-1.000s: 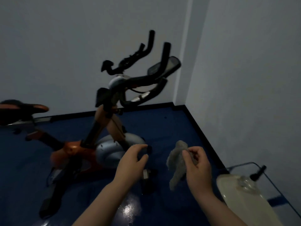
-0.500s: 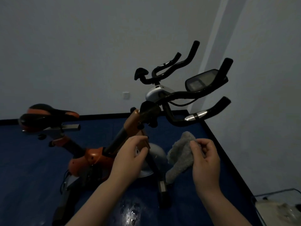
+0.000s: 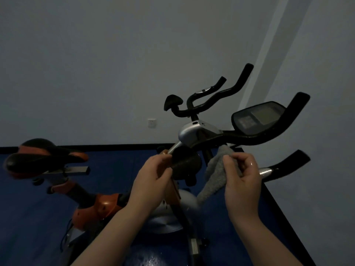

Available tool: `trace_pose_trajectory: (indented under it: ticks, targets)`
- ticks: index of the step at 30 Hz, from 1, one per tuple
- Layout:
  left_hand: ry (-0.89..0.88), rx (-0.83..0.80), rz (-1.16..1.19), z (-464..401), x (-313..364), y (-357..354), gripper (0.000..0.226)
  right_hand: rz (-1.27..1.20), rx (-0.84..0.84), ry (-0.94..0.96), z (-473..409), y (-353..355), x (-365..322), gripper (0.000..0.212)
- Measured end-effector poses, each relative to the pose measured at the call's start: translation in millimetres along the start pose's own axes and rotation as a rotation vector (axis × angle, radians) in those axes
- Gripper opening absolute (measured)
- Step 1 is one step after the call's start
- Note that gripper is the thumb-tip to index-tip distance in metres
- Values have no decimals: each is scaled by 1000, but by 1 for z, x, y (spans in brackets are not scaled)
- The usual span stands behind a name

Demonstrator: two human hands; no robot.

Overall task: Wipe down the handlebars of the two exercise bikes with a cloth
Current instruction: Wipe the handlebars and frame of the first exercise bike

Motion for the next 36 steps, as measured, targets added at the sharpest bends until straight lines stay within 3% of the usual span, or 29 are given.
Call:
trace_pose_trajectory:
  ticks: [4,9,14,20,27,31,34,36]
  targets:
    - [28,24,108,-25,-10,-5,26,140,-134,64,-29,-49,9,7]
    - [24,-36,234,-61,-26,-14,23,656,-354,-38,-25,-84,69,17]
    - [-33,-189,291,-99,-35,-33,24,937,-282,171,-20,-104,60,18]
    - [-210,-465,312,-113,-33,-51,25,1280,-249,123,1,-126,62,32]
    - [-315,-660,394,-103,-39,-55,30,1378,-342,-46,22,-128,64,17]
    - [-328,-698,445,-106,-37,-55,30,1105,-92,-32,3,-116,48,12]
    - [-276,-726,500,-107,-39,-60,28,1238,15,4,5,-127,57,17]
    - [-234,-725,525,-109,-40,-62,26,1330,-127,-10,19,-136,68,24]
Point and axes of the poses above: each hand's wrist, its own z-axis away from the middle knuckle, its own y-axis out of the back of the hand, x = y × z, the point moved 9 cm from there along -z, towards the middle knuckle, and after that the axes turned 15 degrees about -z, right-handed, at the moved point
